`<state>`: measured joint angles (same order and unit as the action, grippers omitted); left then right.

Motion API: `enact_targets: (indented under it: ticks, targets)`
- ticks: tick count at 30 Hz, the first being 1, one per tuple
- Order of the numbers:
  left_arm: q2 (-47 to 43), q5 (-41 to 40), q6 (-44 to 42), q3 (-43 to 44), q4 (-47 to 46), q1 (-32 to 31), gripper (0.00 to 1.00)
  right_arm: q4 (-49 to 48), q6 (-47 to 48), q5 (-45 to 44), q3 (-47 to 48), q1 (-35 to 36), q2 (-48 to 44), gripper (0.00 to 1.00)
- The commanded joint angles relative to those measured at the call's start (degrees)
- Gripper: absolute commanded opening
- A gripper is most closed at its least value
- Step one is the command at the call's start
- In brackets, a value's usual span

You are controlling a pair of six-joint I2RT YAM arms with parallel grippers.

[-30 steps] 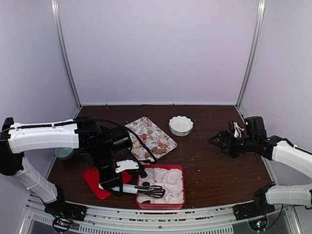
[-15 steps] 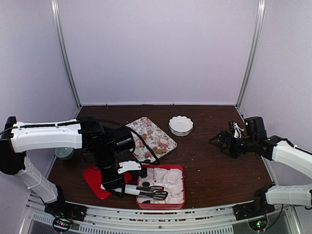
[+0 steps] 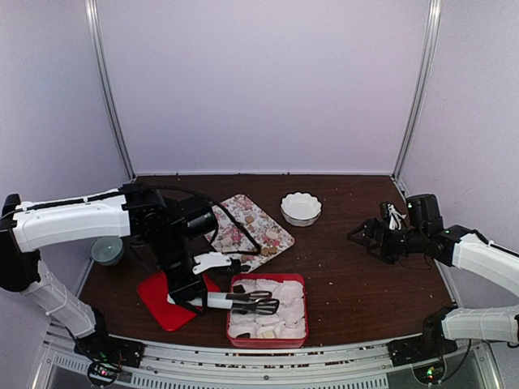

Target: Pack the chocolate

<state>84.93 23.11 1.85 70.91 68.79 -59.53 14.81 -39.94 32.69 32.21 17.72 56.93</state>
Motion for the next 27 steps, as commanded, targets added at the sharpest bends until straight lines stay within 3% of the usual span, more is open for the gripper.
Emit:
enact_targets:
  ticks: [1, 14, 27]
  targets:
    - [-2.5, -2.2, 0.8, 5.0, -2.6, 6.4, 0.35, -0.8, 0.7, -1.0, 1.7, 0.4, 1.2, 1.0]
    - [3.9, -20.5, 4.2, 13.2, -0.6, 21.8, 0.36, -2.5, 0.8, -0.8, 6.7, 0.4, 6.8, 1.0]
    - [13.9, -23.8, 1.2, 16.8, 1.2, 23.9, 0.35, -4.4, -0.4, -1.1, 6.7, 0.4, 9.2, 1.0]
